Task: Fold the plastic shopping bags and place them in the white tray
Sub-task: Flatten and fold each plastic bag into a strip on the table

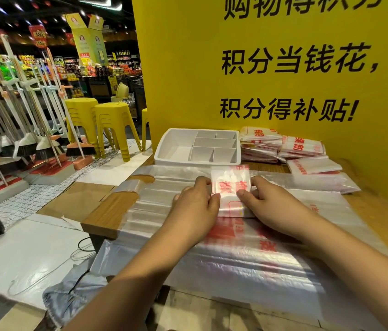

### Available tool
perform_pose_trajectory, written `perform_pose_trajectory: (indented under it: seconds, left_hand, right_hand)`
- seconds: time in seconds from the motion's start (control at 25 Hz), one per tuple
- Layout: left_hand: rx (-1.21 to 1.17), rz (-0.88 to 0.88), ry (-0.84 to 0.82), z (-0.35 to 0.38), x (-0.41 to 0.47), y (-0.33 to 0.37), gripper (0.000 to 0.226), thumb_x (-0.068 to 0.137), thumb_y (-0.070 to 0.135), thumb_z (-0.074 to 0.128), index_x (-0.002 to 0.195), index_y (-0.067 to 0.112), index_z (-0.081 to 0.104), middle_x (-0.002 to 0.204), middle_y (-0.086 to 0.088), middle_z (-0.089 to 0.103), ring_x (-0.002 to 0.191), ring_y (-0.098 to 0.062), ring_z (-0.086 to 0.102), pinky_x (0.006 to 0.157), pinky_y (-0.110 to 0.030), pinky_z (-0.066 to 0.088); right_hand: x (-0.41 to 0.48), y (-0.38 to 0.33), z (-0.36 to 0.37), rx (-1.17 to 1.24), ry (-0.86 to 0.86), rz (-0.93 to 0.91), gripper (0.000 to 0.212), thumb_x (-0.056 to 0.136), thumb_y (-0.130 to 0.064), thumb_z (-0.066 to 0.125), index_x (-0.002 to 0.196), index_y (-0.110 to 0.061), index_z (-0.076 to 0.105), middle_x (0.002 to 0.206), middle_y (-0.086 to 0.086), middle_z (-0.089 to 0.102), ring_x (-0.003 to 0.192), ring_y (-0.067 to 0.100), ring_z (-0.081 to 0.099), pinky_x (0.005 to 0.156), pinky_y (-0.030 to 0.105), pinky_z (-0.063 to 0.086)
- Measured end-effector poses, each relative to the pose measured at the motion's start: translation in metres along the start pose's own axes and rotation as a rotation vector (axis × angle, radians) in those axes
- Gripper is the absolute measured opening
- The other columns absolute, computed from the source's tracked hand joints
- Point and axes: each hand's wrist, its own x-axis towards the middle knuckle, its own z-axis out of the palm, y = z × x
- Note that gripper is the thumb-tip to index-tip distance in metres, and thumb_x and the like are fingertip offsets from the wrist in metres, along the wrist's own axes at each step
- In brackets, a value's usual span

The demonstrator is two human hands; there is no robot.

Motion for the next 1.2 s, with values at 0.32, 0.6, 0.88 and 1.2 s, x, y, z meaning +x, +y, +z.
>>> perform_pose_trajectory:
  seconds: [0.32, 0.6, 0.88, 1.2]
  left_hand:
    - [0.307, -0.019, -0.052, 0.003, 0.011, 0.004, 0.036, 0.103, 0.033, 0.037, 0.134, 0.018, 0.049, 0.116, -0.008, 0.068, 0.113, -0.032, 0.058, 0.096, -0.041, 0.038]
    - [0.565, 0.054, -0.212, -0.006, 0.023, 0.012, 0.044, 0.100, 0.033, 0.040, 0.140, 0.018, 0.044, 0.145, -0.010, 0.044, 0.136, -0.030, 0.033, 0.112, -0.046, 0.024]
    - [0.302, 0.167, -0.429, -0.007, 0.030, -0.015, 0.052, 0.107, 0.039, 0.024, 0.158, 0.035, 0.014, 0.167, 0.012, 0.008, 0.152, -0.009, 0.004, 0.123, -0.040, -0.003]
    - [0.417, 0.178, -0.549, -0.009, 0.034, -0.022, 0.060, 0.101, 0.061, 0.012, 0.156, 0.044, -0.005, 0.164, 0.022, -0.011, 0.152, -0.010, -0.008, 0.123, -0.040, -0.009]
  right_hand:
    - [0.001, -0.020, 0.009, -0.306, 0.060, 0.068, 0.038, 0.103, -0.036, 0.038, 0.137, -0.022, 0.047, 0.123, 0.011, 0.066, 0.108, 0.032, 0.061, 0.086, 0.039, 0.051]
    - [0.008, -0.024, 0.007, -0.649, 0.047, 0.034, 0.042, 0.099, -0.040, 0.033, 0.120, -0.018, 0.062, 0.122, 0.009, 0.059, 0.111, 0.028, 0.056, 0.084, 0.036, 0.043]
    - [0.019, 0.010, 0.005, -0.436, -0.209, -0.171, 0.058, 0.104, -0.050, 0.015, 0.158, -0.031, 0.012, 0.166, -0.009, 0.011, 0.151, 0.008, 0.009, 0.123, 0.034, 0.012]
    - [0.024, 0.023, -0.004, -0.433, -0.385, -0.153, 0.070, 0.091, -0.068, 0.005, 0.154, -0.042, -0.010, 0.161, -0.022, -0.015, 0.147, -0.004, -0.015, 0.123, 0.033, -0.008]
